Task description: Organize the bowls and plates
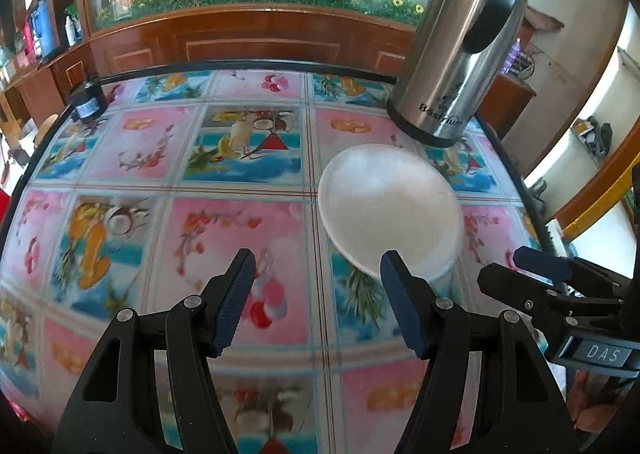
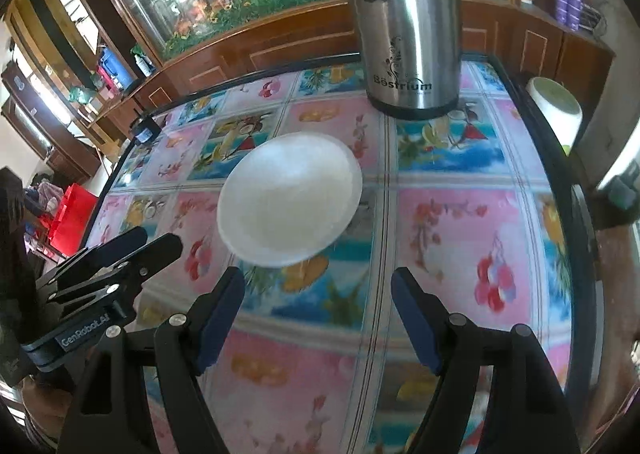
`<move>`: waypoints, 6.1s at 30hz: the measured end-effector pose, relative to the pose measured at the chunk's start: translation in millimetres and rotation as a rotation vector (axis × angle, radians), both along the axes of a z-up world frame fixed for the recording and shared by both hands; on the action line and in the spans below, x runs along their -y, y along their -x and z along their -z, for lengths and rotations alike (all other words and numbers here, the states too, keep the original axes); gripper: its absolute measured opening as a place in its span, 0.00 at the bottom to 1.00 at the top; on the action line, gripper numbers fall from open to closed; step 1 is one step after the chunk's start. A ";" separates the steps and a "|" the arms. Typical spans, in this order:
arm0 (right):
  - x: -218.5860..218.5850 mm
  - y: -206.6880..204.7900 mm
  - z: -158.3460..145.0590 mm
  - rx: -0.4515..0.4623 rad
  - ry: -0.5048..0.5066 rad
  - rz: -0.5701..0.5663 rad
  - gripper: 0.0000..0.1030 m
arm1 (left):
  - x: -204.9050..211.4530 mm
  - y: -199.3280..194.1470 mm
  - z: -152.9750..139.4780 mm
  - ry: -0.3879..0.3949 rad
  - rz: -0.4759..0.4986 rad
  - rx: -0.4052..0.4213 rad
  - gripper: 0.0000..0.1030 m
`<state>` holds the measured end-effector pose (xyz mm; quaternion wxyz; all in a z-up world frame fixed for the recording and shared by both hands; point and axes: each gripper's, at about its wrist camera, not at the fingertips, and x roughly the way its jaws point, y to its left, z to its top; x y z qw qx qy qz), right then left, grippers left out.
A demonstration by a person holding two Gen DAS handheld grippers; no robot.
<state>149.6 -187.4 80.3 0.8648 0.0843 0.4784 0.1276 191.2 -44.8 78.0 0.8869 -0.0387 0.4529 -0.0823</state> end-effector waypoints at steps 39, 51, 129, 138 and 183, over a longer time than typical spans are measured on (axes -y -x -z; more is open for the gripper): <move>-35.5 34.7 2.7 -0.004 0.061 -0.130 0.24 | -0.3 33.5 18.0 -0.028 0.037 -0.127 0.09; -41.7 122.2 2.2 -0.007 0.004 -0.046 0.41 | -39.5 113.9 14.8 -0.010 0.075 -0.128 0.09; -338.2 204.1 -1.0 -0.068 0.104 -0.559 0.30 | -301.7 258.8 -21.4 -0.106 -0.055 -0.047 0.14; -337.0 204.2 1.5 -0.089 0.072 -0.561 0.34 | -305.0 257.2 -12.4 -0.104 -0.052 -0.067 0.14; -301.1 217.9 -10.9 -0.023 0.006 -0.449 0.68 | -286.8 283.9 -39.2 -0.153 -0.118 0.149 0.63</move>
